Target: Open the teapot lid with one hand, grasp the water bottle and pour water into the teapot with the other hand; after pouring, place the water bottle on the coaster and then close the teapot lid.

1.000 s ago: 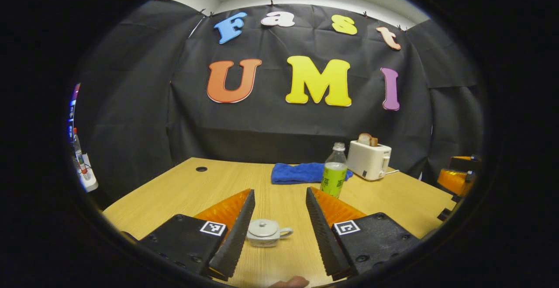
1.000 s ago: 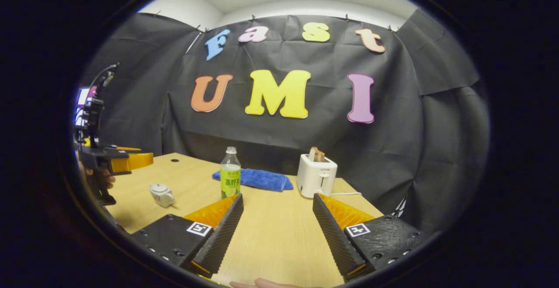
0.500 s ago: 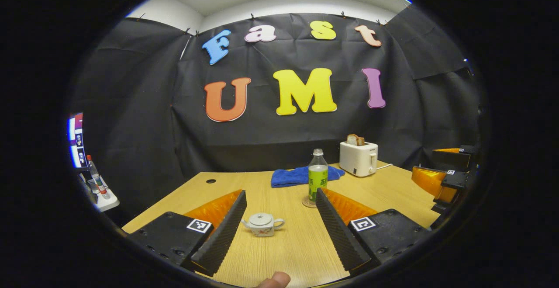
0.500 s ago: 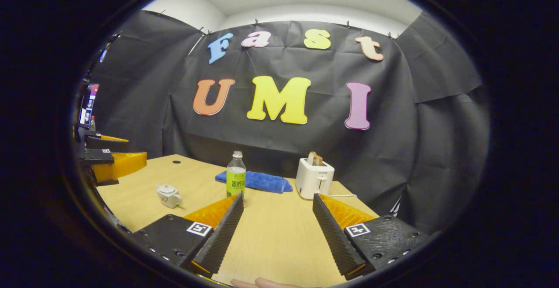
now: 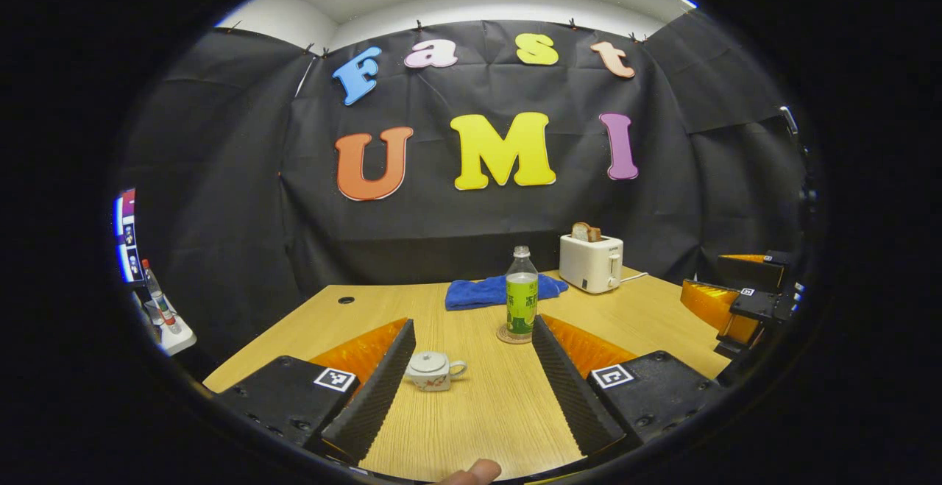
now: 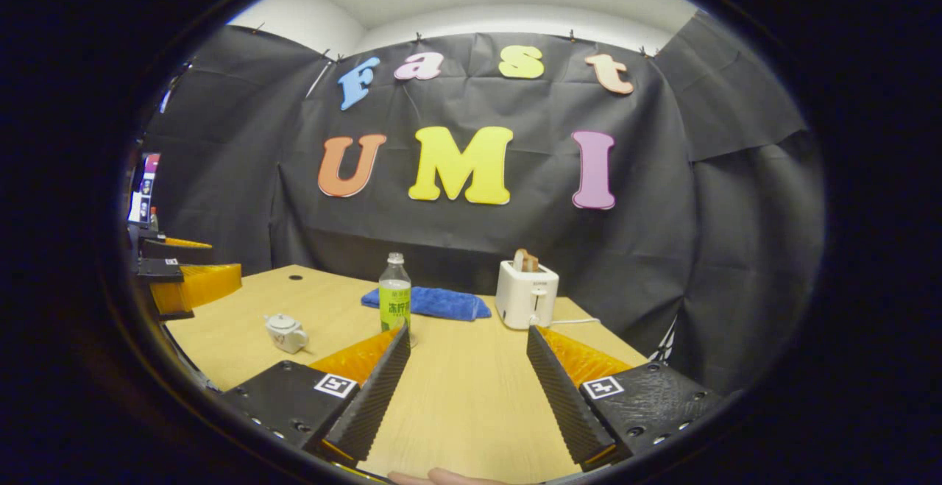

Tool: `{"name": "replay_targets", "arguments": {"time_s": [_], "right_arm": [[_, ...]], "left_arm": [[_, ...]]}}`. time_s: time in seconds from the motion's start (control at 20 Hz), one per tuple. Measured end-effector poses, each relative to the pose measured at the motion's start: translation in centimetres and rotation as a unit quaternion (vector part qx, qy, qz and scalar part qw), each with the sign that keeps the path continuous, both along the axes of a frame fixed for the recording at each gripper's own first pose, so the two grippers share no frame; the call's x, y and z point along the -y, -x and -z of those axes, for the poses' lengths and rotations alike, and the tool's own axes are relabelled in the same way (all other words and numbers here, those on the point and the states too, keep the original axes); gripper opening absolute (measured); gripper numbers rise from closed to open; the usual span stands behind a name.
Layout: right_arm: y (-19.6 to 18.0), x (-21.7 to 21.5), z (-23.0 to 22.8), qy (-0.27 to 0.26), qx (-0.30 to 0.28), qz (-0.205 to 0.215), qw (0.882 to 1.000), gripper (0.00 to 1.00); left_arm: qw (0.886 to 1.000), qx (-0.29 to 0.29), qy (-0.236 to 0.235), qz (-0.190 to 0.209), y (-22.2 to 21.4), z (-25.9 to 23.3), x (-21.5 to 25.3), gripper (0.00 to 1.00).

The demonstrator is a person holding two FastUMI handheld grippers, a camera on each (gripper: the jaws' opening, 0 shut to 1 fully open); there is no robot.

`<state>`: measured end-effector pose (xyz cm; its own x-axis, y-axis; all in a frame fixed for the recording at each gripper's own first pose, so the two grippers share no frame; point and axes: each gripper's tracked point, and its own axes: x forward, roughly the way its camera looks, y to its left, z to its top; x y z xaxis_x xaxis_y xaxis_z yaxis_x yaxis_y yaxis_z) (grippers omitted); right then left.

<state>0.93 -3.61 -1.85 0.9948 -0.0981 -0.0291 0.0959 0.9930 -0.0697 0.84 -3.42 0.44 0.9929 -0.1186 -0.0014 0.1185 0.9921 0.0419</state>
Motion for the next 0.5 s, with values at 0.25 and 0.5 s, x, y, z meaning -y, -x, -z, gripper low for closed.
{"name": "replay_targets", "arguments": {"time_s": [0.25, 0.5], "right_arm": [[-0.7, 0.3, 0.7, -0.008, -0.011, -0.003, 1.0, 0.95], [-0.9, 0.5, 0.6, -0.009, -0.005, -0.006, 1.0, 0.95]], "left_arm": [[1.0, 0.007, 0.011, -0.016, -0.4, -0.4, -1.6, 1.0], [0.999, 0.0, 0.026, -0.028, -1.1, 0.2, -2.5, 1.0]]}}
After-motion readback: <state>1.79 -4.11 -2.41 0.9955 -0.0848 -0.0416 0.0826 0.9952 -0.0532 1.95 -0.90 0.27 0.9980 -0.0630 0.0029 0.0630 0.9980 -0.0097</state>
